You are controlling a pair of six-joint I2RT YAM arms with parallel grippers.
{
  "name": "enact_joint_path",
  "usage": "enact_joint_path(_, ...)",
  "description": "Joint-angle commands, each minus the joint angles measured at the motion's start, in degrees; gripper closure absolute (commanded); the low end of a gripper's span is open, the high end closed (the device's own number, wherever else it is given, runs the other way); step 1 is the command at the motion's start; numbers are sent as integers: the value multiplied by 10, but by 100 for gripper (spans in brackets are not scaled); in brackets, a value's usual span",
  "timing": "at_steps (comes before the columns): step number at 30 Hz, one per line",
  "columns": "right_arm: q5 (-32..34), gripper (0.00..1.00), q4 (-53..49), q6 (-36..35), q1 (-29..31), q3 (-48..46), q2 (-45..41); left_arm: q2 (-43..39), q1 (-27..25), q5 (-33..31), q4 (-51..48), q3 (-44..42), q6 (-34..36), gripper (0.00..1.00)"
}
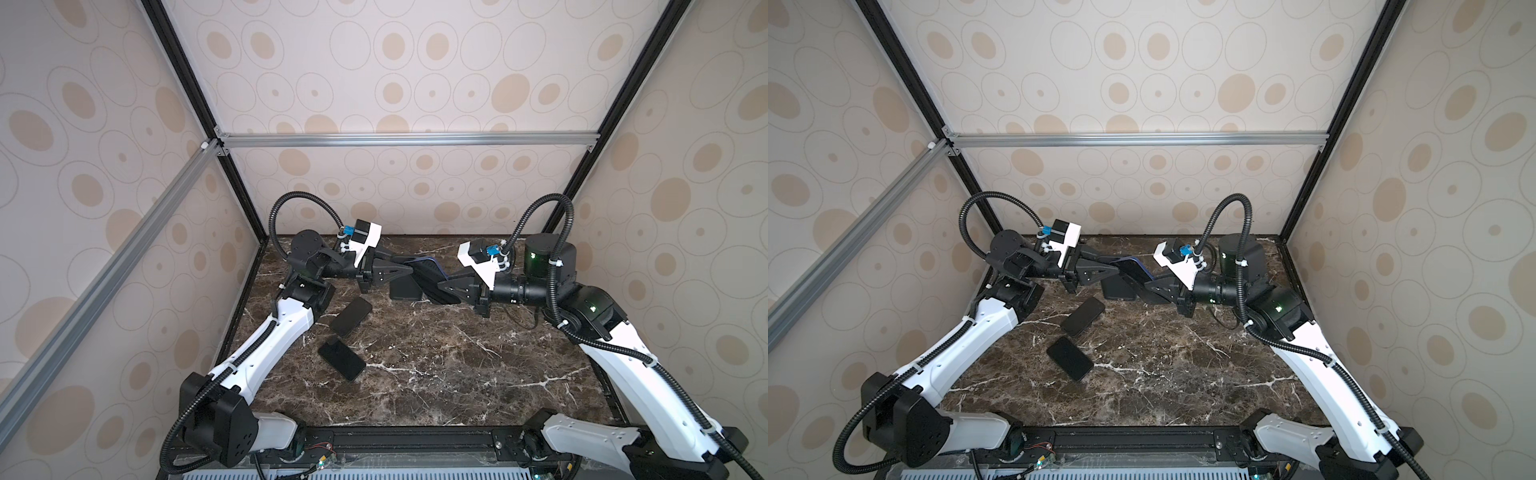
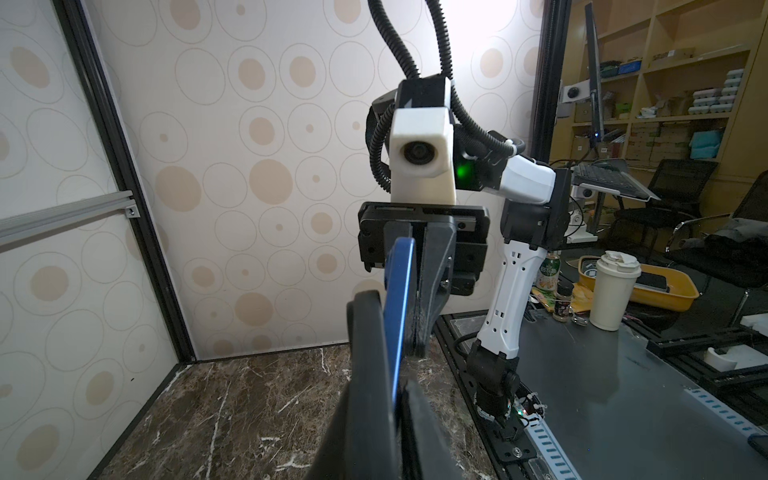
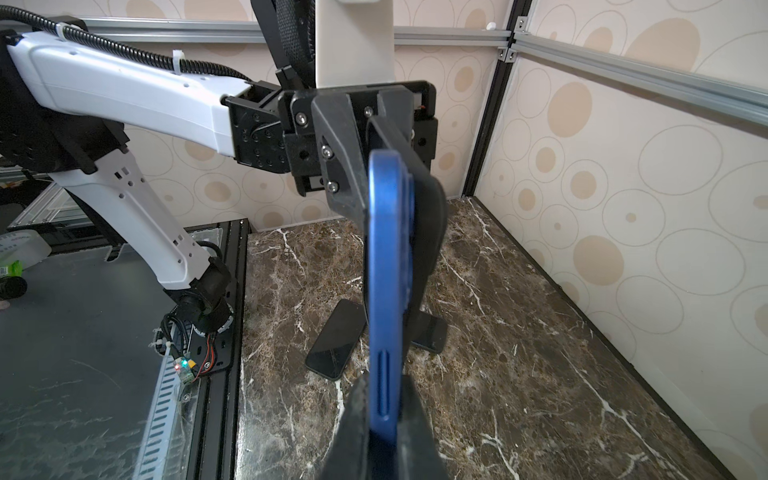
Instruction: Take the phone out of the phone case
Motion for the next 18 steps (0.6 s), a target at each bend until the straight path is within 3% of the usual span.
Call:
enact_joint_path(1,-5,100,-8,-15,-3,0,-27,-5,8,-15,24,3,6,84)
enact_joint_path(12,72,100,-66,-20,-14,-27,-115,-3,19,-22,26,-4,8,90)
enact_joint_path(18,80,100,-70,-3,-14,-47,-142,2,20,-25,65,-12,-20,91)
